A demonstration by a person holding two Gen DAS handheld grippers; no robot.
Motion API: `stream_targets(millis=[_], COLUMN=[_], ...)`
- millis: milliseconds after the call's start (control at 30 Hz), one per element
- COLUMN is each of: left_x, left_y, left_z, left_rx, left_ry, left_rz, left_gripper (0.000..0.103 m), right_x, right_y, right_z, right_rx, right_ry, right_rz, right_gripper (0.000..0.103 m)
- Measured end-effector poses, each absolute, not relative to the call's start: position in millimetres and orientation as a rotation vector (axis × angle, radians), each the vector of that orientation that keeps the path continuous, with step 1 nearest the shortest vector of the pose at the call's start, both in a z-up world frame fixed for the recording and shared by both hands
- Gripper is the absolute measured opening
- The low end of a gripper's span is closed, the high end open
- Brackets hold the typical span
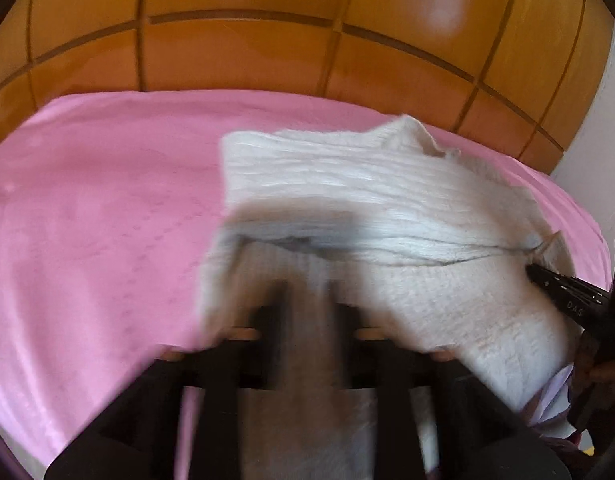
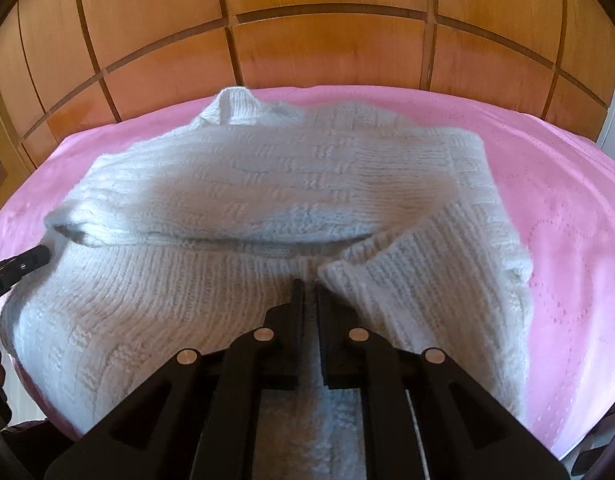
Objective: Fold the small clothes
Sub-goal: 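Grasp the folded sweater edge with both grippers and fold it over again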
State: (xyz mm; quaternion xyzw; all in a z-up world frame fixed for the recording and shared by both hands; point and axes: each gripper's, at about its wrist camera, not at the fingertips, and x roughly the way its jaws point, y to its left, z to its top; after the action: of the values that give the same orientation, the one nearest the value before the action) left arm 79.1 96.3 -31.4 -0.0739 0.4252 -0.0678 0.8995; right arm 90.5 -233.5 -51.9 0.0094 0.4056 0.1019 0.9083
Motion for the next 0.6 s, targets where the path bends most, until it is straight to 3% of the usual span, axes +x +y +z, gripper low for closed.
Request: stream_targets(millis=[33, 167, 200, 233, 300, 333, 400, 600], left_x=[75.6, 79.1, 83.3, 86.6, 90.8, 90.4, 88.3, 81.5], left_y=[98.4, 93.2, 90.6, 89.0, 85.2, 83.4, 82.0, 80.7], left_z=[-28.7, -33.5, -38.2, -42.5, -47.3, -47.4, -46.8, -45.4], left_rx=[-0.150, -0.057, -0.036, -0.030, -0.018, -0.004, 0.019, 0.025], left_ry=[0.869, 0.891, 0.899, 0.910, 0.916, 0.908, 0.897, 0.870], left_rz=[-0.139, -0.127, -0.132, -0.135, -0.135, -0.130, -0.116, -0.109], left_gripper=[0.066, 0.068, 0.064, 0.053, 0.045, 0.033, 0.026, 0.012], right_x=[89.9, 89.8, 90.5, 90.0, 88.4, 86.0, 78.6, 62.7], right_y=[-233.0, -232.1, -232.8, -233.3, -236.4, -238.3, -246.5, -294.1], right_z=[-52.0, -50.4, -49.2, -47.7, -40.9, -36.3, -23.6, 4.3], right_rx=[0.019, 0.023, 0.023, 0.024, 0.029, 0.037, 0.049, 0.026], right_ry=[0.836, 0.842, 0.844, 0.846, 0.846, 0.839, 0.810, 0.720], right_rz=[0.209, 0.206, 0.212, 0.218, 0.236, 0.245, 0.256, 0.118], right_gripper=[0.007, 0.008, 0.010, 0.011, 0.027, 0.032, 0.043, 0.055])
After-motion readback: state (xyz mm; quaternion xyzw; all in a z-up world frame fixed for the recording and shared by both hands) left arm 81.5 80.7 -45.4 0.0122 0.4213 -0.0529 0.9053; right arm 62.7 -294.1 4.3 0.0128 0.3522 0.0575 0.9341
